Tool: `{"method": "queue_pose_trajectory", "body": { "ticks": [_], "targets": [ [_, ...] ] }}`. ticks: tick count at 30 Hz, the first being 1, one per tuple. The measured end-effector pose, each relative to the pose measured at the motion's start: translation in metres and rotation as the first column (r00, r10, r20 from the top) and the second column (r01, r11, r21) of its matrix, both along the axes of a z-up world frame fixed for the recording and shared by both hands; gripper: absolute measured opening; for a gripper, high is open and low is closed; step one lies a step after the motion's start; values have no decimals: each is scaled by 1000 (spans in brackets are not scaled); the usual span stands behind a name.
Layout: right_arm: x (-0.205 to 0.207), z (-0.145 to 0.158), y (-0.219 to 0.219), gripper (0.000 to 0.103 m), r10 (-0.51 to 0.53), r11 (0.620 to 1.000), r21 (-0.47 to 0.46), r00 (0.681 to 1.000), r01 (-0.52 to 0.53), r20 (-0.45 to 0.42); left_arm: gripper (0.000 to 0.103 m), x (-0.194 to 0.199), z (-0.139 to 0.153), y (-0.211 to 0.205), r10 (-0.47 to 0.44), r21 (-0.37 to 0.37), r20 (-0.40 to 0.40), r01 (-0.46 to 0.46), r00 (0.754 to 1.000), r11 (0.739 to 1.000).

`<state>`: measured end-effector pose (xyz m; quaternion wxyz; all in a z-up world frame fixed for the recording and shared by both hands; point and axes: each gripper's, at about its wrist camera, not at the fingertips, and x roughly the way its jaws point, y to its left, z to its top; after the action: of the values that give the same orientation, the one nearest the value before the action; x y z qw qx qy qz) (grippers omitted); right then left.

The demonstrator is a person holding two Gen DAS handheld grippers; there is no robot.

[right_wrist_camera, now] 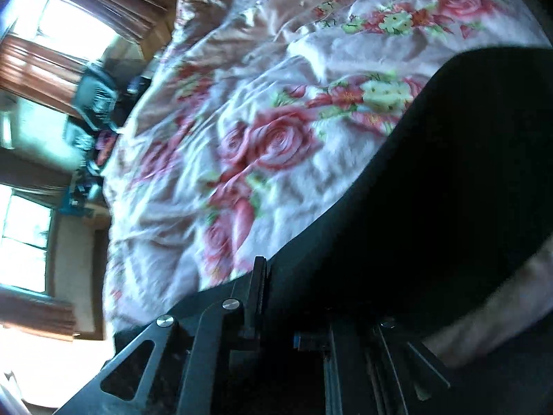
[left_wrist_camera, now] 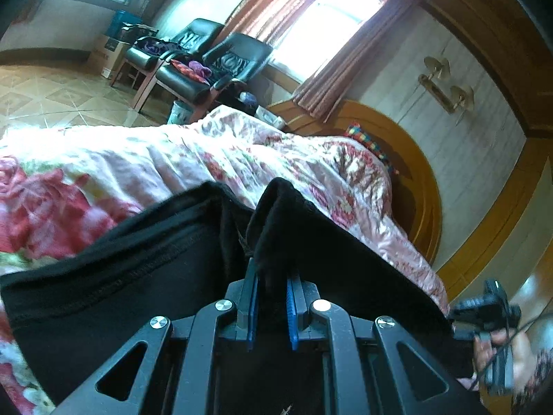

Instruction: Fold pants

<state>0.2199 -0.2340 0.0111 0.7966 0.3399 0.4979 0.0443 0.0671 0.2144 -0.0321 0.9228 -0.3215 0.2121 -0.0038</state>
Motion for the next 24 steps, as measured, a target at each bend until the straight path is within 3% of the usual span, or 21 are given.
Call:
{"method": "queue_pose_trajectory", "body": {
  "ticks": [6,10,11,14,18,22,24],
  "targets": [
    [-68,11,15,12,46,998,36,984,-53,175,13,-10,-1,13,45,-59,21,-43,999,997],
    [-119,-14,14,12,-24,994,108,966,-4,256,17,-14,-6,10,63,-53,-9,-64,998,997],
    [-126,-23,14,12,-42,992,128,964,8,263,21,-16,-7,9,66,-40,-21,-67,998,997],
    [-138,-52,17,12,-44,992,127,965,11,257,47,-24,-10,7,47,-48,-51,-49,998,998],
    [-144,-68,11,11,-23,994,105,956,-8,292,63,-37,-20,13,-17,-190,-71,3,997,982],
    [-143,-78,7,10,-3,995,94,942,-31,336,69,-50,-20,10,-65,-248,-58,49,996,968],
    [-143,-80,8,10,12,996,80,937,-42,350,73,-53,-21,5,-126,-309,-27,111,992,945]
  ]
}}
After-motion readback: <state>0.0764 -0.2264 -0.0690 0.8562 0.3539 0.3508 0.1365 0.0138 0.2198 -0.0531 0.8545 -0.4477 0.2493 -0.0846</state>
